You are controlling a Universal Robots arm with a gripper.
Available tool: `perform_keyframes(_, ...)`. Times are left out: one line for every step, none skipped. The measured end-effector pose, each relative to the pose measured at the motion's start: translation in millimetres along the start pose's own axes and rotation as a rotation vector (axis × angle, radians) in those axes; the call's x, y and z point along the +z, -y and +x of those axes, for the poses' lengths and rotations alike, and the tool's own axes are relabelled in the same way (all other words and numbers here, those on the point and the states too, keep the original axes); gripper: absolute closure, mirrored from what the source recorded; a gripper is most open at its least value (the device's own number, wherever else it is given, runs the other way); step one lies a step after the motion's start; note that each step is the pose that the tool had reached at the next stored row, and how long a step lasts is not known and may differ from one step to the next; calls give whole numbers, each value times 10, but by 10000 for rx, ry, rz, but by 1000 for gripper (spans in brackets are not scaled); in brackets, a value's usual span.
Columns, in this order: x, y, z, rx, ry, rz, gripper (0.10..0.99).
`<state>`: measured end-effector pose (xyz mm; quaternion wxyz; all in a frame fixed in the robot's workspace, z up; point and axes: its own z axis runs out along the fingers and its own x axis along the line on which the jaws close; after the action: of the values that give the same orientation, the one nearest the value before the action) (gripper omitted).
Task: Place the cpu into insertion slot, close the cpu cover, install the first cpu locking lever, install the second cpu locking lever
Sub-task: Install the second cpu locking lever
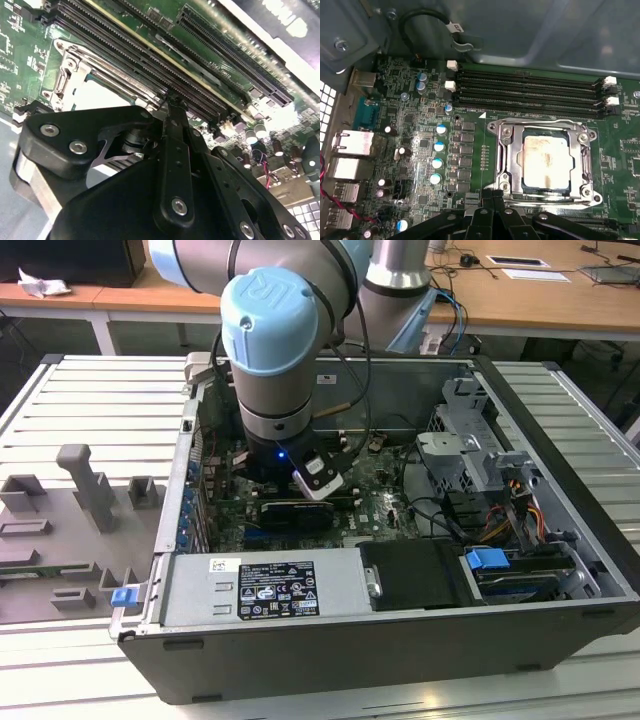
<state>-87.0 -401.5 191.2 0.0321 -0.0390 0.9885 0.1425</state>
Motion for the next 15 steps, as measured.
perform_keyframes(5, 3, 1, 3, 12, -55, 980)
perform_keyframes(3, 3, 2, 4, 12, -66, 980)
perform_keyframes(3, 3, 2, 5, 10, -68, 980)
perform_keyframes(3, 4, 2, 3, 11, -70, 980)
perform_keyframes(3, 4, 2, 4, 11, -70, 980)
perform_keyframes(-2, 2, 1, 3, 12, -72, 980)
perform_keyframes(-11, -1, 0, 3, 16, -75, 980)
perform_keyframes(-34, -8, -2, 2, 19, -74, 980)
perform_keyframes(-54, -15, -4, 2, 18, -77, 980)
perform_keyframes(-77, -20, -5, 2, 13, -68, 980)
perform_keyframes(-107, -29, -7, 3, 13, -67, 980)
perform_keyframes(-130, -36, -9, 3, 12, -66, 980)
perform_keyframes(-189, -54, -13, 2, 11, -65, 980)
perform_keyframes(-208, -60, -15, 2, 11, -64, 980)
perform_keyframes(-225, -65, -16, 3, 10, -64, 980)
